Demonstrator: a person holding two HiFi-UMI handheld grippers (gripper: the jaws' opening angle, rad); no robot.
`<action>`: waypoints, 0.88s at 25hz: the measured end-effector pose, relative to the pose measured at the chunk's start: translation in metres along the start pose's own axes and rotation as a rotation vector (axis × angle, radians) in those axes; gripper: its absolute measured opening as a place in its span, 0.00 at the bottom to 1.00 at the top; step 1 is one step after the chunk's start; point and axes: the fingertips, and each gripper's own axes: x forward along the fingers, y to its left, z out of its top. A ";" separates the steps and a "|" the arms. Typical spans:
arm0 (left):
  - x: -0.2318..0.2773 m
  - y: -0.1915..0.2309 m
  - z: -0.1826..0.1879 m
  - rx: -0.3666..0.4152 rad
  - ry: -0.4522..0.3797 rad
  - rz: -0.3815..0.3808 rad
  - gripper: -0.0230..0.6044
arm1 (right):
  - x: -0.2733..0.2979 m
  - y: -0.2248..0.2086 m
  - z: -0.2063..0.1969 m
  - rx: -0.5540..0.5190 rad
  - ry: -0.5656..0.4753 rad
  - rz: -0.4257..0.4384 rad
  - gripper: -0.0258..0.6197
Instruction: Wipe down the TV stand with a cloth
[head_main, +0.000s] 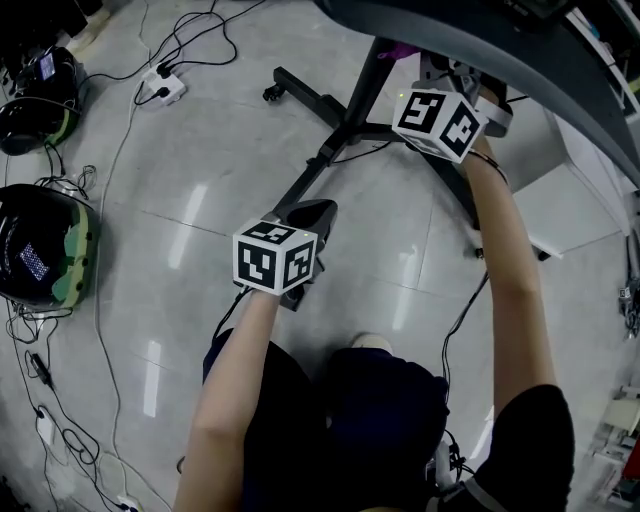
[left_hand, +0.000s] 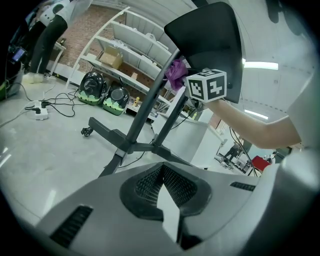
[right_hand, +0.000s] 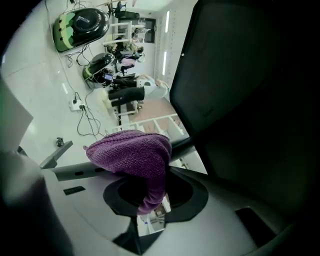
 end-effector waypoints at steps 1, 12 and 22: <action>0.000 0.001 0.000 -0.002 0.000 0.001 0.05 | 0.003 0.003 -0.001 -0.004 0.005 0.005 0.19; -0.001 0.006 -0.003 -0.020 0.005 0.002 0.05 | 0.003 0.048 -0.005 -0.044 0.018 0.067 0.19; -0.003 0.009 -0.003 -0.026 0.005 0.010 0.05 | -0.010 0.102 -0.017 -0.063 0.038 0.165 0.19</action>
